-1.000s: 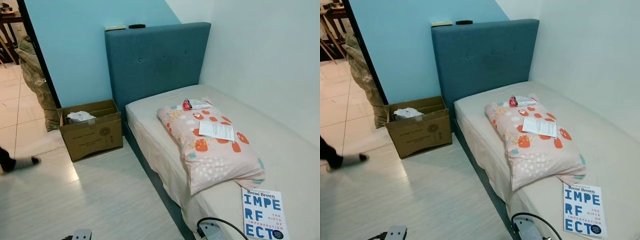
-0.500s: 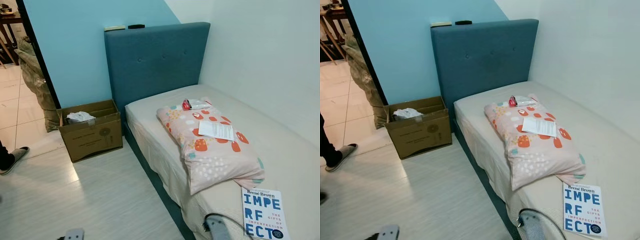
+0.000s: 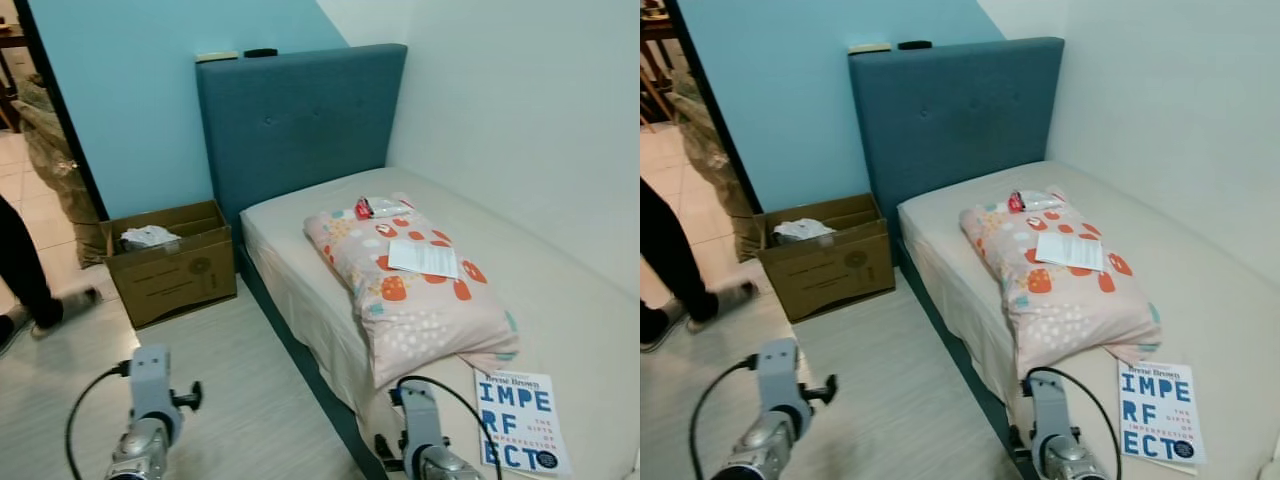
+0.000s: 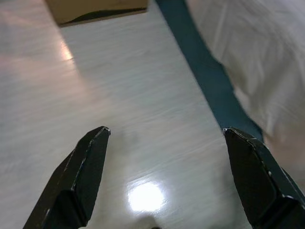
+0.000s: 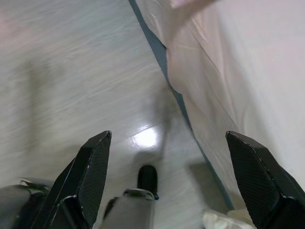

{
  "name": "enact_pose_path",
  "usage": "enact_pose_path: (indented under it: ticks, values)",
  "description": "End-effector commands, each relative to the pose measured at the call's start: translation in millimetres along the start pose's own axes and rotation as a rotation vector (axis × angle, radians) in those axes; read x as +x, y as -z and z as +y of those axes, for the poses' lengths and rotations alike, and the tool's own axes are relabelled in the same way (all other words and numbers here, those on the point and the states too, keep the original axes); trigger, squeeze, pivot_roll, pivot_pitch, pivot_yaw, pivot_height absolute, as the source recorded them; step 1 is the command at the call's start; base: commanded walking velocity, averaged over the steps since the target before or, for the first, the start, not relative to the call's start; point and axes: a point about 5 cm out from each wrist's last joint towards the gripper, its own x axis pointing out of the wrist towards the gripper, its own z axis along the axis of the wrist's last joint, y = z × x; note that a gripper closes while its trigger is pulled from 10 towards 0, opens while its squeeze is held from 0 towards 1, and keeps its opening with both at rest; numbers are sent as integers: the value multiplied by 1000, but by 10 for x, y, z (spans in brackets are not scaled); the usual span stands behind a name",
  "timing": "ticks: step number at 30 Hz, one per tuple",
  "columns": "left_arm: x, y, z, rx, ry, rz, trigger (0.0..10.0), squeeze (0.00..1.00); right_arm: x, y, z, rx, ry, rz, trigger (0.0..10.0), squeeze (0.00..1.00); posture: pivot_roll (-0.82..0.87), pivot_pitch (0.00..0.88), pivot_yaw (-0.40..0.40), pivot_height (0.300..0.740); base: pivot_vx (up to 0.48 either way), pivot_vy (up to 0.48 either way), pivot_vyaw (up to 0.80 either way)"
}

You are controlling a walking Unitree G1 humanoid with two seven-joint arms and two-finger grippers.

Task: Clean up the room

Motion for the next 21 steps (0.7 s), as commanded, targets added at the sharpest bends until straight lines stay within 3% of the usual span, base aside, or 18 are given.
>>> enact_pose_path:
  ticks: [1,2,6,10,21]
  values:
    - [15,-45,-61,18,29,-25,10000,0,-5,8,-22,-18,2,-5,10000,0,-12,4,-54,726,0,0,0]
    - [26,-85,-165,36,71,-56,10000,0,-4,-26,-36,-8,3,-22,10000,0,-13,15,-51,726,0,0,0]
    - [27,-113,-328,55,133,-90,10000,0,-4,-73,-45,-5,1,-48,10000,0,-13,23,-47,726,0,0,0]
    - [5,-45,-472,116,193,-71,10000,0,-4,-63,-39,-11,-1,-47,10000,0,-12,27,-44,726,0,0,0]
    - [6,-9,-467,91,219,-33,10000,0,-3,-22,15,-47,-24,-35,10000,0,7,11,-38,726,0,0,0]
